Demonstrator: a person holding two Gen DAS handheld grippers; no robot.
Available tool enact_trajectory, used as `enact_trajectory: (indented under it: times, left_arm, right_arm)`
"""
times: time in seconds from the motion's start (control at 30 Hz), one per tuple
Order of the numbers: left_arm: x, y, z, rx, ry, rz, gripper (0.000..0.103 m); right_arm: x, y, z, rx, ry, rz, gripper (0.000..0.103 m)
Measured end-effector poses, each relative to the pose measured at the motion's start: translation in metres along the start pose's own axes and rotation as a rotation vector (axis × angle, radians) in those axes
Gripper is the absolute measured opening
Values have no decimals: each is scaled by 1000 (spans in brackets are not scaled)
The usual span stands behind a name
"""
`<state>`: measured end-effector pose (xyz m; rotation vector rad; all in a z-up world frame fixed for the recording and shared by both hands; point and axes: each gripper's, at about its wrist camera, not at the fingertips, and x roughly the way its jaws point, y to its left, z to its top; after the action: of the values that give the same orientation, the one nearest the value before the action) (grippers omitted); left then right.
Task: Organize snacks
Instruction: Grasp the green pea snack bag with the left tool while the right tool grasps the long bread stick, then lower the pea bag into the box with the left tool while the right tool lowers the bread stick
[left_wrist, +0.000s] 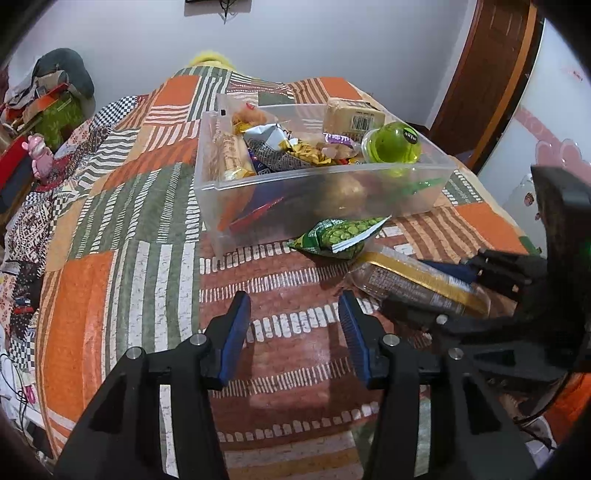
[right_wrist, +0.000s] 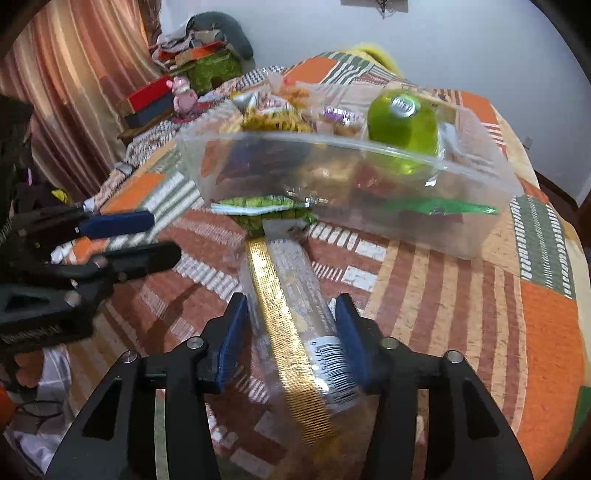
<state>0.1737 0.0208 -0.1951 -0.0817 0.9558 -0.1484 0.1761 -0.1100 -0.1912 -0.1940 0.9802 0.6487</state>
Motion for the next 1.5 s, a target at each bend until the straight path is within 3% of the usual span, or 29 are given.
enact_trajectory:
  times: [0.1, 0.43, 0.57, 0.7, 0.83, 0.9, 1.23, 1.27, 1.4, 1.47, 1.5]
  left_arm:
    - [3, -6, 5, 13, -9, -3, 53]
    - [32, -36, 24, 33, 10, -38, 65]
    - [37, -39, 38, -8, -1, -42, 69]
    - [48, -35, 49, -49, -21, 0, 69]
    - [71, -25, 43, -78, 35, 21, 69]
    - [78, -20, 38, -94, 56, 24, 59]
    - [64, -25, 21, -43, 36, 6, 53]
    - [61, -27, 20, -38, 32, 2, 41]
    - [39, -31, 23, -18, -2, -22, 28]
    - [34, -30, 26, -8, -12, -11, 16]
    - [32, -29, 27, -7, -11, -12, 16]
  right_arm:
    - [-10, -9, -7, 25, -13, -8, 37]
    - [-49, -68, -25, 160, -66, -124, 37]
    - [-53, -82, -31, 205, -77, -108, 37]
    - [-51, -83, -34, 221, -86, -86, 37]
    - [-49, -78, -32, 203, -88, -85, 37]
    - [-47, -75, -31, 196, -81, -84, 37]
    - [-48, -71, -31, 213, -92, -61, 37]
    - [-48, -71, -31, 220, -95, -58, 37]
    - [-58, -67, -25, 218, -124, -63, 37]
    - [-64, -65, -21, 212, -141, -63, 37]
    - [-68, -65, -20, 211, -150, -64, 37]
